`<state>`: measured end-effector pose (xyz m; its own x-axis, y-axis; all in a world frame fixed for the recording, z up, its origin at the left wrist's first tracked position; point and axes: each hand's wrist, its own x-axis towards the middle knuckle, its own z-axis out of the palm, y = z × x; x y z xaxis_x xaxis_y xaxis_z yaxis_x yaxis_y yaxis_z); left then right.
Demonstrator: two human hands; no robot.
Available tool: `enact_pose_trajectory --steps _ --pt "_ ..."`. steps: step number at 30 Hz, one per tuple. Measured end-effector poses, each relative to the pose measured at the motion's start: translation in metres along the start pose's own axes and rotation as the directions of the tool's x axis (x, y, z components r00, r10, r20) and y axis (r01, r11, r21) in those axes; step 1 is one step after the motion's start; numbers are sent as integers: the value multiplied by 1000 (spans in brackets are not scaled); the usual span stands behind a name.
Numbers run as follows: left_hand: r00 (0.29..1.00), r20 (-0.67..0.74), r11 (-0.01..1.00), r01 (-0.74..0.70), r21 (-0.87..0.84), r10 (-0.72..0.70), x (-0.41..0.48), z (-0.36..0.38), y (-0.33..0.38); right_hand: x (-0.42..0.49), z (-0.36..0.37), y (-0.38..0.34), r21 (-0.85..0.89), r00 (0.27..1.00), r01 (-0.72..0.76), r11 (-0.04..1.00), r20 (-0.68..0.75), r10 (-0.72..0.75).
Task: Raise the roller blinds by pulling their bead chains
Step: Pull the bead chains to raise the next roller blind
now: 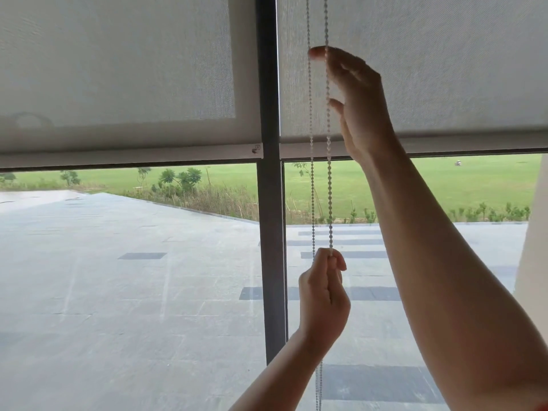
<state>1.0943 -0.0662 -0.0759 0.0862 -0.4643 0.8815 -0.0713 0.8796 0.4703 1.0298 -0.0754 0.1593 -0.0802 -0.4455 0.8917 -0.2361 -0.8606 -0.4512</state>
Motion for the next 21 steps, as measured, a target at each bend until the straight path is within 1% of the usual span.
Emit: enact_pose_trajectory --steps 1,2,3,5,6,7,9,11,13,14,16,17,19,21 --pt "1000 -16 1000 7 7 -7 0 -2 0 0 4 7 -1 999 -36 999 9 36" --pt "999 -31 1000 10 14 -10 0 -5 0 -1 8 13 44 994 -99 994 49 97" --pt "999 -43 1000 10 20 -9 -1 -8 -1 -3 11 19 146 979 -183 972 114 167" --pt "998 -67 1000 9 28 -7 -1 -14 -5 -5 16 30 360 936 -335 871 230 266" --pt "997 -82 999 15 33 -12 -1 -18 -7 -5 17 34 382 923 -373 846 248 295" --pt "995 -101 999 23 32 -20 0 -22 -9 -5 19 38 351 916 -389 852 244 318" --pt "991 -132 999 38 14 -36 1 -28 -13 -4 28 41 226 915 -385 895 223 337" --pt "988 -151 999 39 25 -34 2 -33 -14 -3 38 44 124 910 -383 915 224 350" --pt "987 -159 999 37 32 -31 3 -34 -14 -2 51 43 88 871 -434 897 298 392" --pt "987 -160 999 38 37 -32 2 -34 -13 -3 57 43 107 838 -471 875 364 407" --pt "987 -160 998 44 46 -37 1 -34 -13 -4 66 44 221 774 -540 812 510 375" --pt "987 -157 998 49 44 -42 0 -34 -13 -4 68 45 303 762 -563 769 552 340" --pt "987 -152 998 56 35 -51 -1 -37 -14 -5 70 45 488 785 -578 653 551 283" --pt "987 -153 998 59 34 -53 -1 -41 -13 -6 71 50 653 829 -555 515 482 282"
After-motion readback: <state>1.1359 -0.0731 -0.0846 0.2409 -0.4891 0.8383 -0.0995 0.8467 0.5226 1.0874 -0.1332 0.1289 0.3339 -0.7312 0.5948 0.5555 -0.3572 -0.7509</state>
